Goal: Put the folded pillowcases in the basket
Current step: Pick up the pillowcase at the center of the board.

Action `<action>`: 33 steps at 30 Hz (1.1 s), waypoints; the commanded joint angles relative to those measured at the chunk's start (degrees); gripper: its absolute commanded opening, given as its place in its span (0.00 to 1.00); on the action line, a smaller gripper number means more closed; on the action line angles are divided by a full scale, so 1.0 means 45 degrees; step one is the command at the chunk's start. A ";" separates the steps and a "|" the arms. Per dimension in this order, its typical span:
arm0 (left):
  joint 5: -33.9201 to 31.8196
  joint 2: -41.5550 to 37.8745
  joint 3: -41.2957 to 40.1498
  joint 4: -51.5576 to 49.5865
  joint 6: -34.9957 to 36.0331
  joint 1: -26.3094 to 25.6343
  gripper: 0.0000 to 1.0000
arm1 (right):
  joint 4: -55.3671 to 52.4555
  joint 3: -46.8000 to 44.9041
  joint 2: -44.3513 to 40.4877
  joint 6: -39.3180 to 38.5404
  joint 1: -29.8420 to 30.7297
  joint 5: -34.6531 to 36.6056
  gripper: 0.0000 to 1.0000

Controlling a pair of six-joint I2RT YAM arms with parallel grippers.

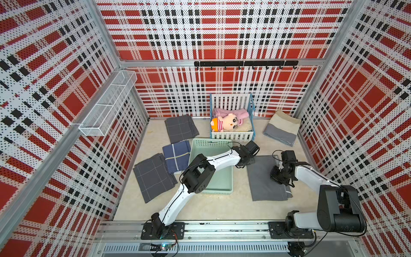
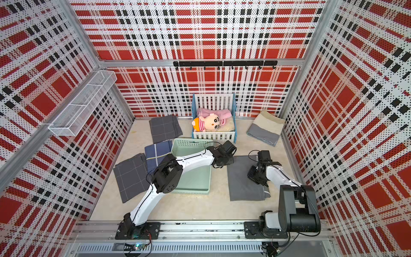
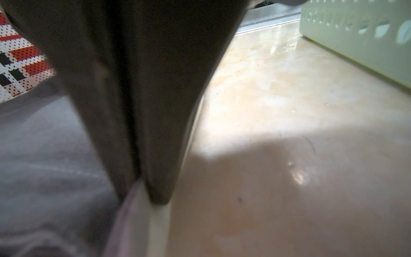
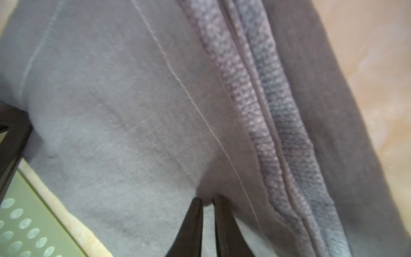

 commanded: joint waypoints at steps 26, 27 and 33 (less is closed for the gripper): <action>0.1071 0.1649 0.2869 0.0333 0.1258 0.2161 0.00 | -0.2485 0.0802 0.0845 -0.0788 -0.0039 0.0160 0.60; 0.1117 0.1631 0.2901 0.0407 0.1258 0.2197 0.00 | -0.2550 0.0690 0.0795 -0.0734 0.0017 0.0146 0.60; 0.1508 0.1550 0.2996 0.0649 0.1238 0.2202 0.00 | -0.2306 0.0626 0.1634 -0.0748 0.0113 0.0213 0.35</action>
